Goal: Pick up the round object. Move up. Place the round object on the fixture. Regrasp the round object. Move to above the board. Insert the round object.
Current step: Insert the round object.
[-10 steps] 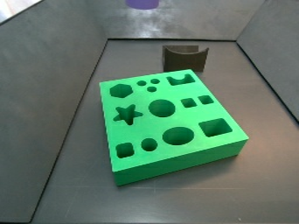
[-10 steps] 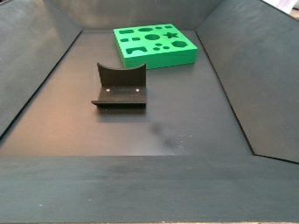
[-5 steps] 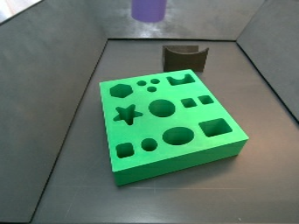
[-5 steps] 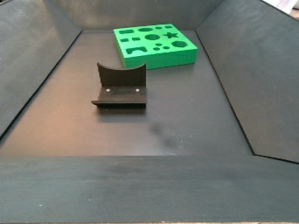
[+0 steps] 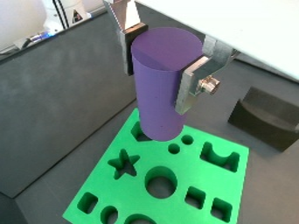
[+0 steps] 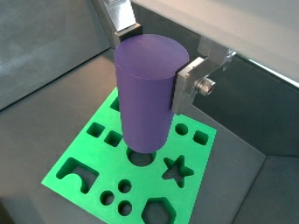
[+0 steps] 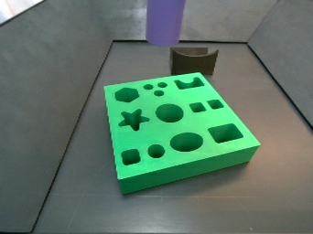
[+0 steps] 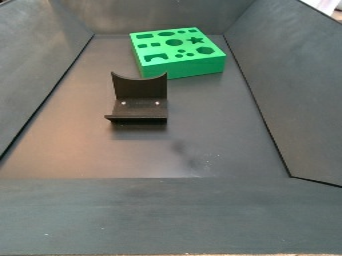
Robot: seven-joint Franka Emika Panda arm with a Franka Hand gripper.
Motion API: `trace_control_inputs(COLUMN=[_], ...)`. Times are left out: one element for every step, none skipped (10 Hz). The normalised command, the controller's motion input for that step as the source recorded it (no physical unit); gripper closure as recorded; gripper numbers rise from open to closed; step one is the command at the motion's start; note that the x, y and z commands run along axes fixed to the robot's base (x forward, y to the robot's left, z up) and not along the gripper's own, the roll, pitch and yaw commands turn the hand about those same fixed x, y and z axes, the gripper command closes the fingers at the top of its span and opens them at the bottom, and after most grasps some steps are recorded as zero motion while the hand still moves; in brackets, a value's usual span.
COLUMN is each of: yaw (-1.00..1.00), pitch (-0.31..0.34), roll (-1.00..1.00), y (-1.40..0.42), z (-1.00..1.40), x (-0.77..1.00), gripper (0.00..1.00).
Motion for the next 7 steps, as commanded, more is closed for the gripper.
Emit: trace_control_inputs(yaw=[0.0, 0.0, 0.0, 0.0, 0.0, 0.0, 0.0], pitch=[-0.011, -0.02, -0.019, -0.013, -0.01, -0.004, 0.0], roll=[-0.02, -0.02, -0.02, -0.02, -0.02, -0.02, -0.03], y=[-0.04, -0.03, -0.03, -0.02, -0.02, -0.01, 0.0], z=[-0.34, -0.33, -0.32, -0.31, -0.29, -0.27, -0.23], x=[0.12, 0.1, 0.07, 0.07, 0.07, 0.07, 0.07], gripper=[1.0, 1.0, 1.0, 1.0, 1.0, 1.0, 1.0])
